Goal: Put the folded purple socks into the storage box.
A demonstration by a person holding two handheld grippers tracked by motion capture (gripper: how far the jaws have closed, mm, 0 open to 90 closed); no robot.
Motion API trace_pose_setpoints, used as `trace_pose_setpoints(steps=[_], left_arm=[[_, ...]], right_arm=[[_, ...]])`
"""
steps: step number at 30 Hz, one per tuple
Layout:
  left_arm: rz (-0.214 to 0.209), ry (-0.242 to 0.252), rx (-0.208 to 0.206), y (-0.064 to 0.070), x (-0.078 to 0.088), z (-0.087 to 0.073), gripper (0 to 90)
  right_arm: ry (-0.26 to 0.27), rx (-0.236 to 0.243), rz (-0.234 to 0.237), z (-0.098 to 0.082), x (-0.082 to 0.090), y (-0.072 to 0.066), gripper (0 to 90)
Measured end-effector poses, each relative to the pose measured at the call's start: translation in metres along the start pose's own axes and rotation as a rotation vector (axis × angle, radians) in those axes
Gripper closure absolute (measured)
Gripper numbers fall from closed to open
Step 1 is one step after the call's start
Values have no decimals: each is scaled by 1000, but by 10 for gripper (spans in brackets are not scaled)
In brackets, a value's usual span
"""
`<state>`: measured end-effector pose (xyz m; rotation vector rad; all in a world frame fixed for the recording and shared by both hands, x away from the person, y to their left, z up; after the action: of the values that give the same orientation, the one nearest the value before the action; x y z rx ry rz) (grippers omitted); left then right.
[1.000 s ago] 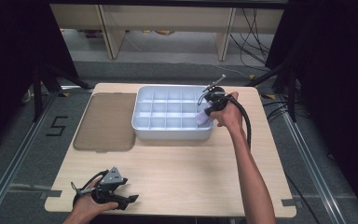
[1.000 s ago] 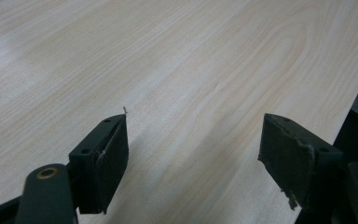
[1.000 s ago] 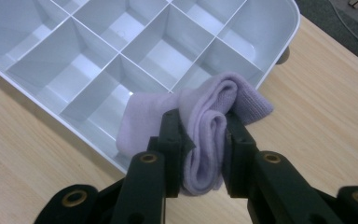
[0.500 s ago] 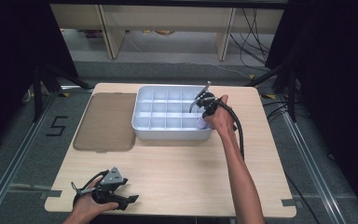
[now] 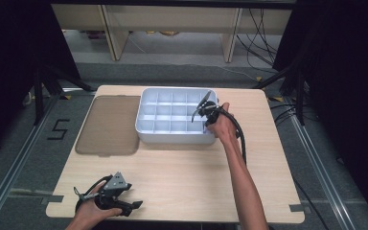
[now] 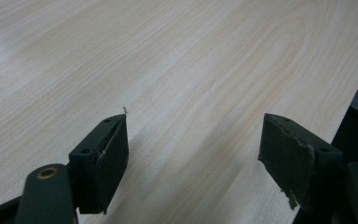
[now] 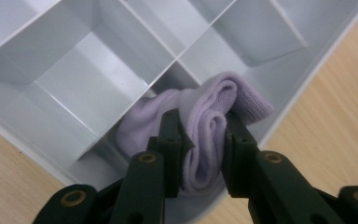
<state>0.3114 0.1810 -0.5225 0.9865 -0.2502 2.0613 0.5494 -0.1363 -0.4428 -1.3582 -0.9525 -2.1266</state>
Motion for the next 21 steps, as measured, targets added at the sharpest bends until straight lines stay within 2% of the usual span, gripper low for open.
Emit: trace_pose_setpoints(steps=[2,4,8,9,10,11,13,14,16,19,21], left_arm=[[-1,-10,-14,-1,0,0,234],[1,-2,-7,-1,0,0,234],[1,-3,-3,0,0,0,234],[3,-3,0,0,0,0,234],[3,-3,0,0,0,0,234],[2,-4,-2,0,0,0,234],[0,-5,1,0,0,0,234],[10,-3,-3,0,0,0,234],[7,-2,-15,-1,0,0,234],[0,-4,-7,0,0,0,234],[9,-1,-16,-1,-1,0,234]], right_arm=[[-14,11,5,-1,-6,-2,719],[-15,7,4,-1,-9,-3,715],[-12,-21,28,-3,-10,-3,668],[4,-57,55,-4,-7,1,600],[4,-57,55,-4,-7,1,600],[54,-93,69,-3,2,5,579],[67,-103,76,-2,6,7,571],[79,-110,103,-2,11,11,571],[104,-121,111,-1,18,16,612],[149,-149,110,1,26,21,747],[143,-146,109,1,23,23,789]])
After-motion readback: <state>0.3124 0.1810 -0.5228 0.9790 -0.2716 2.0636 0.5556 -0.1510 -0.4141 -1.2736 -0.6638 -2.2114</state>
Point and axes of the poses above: each handheld gripper's, and its own axes: x roughly backward along the jaws, z roughly out of its top, y roughly to its right, the point moved 2 cm from there along -x, roughly forward along the jaws, and after that the axes turned 4 degrees about x, right-handed, at the moved point
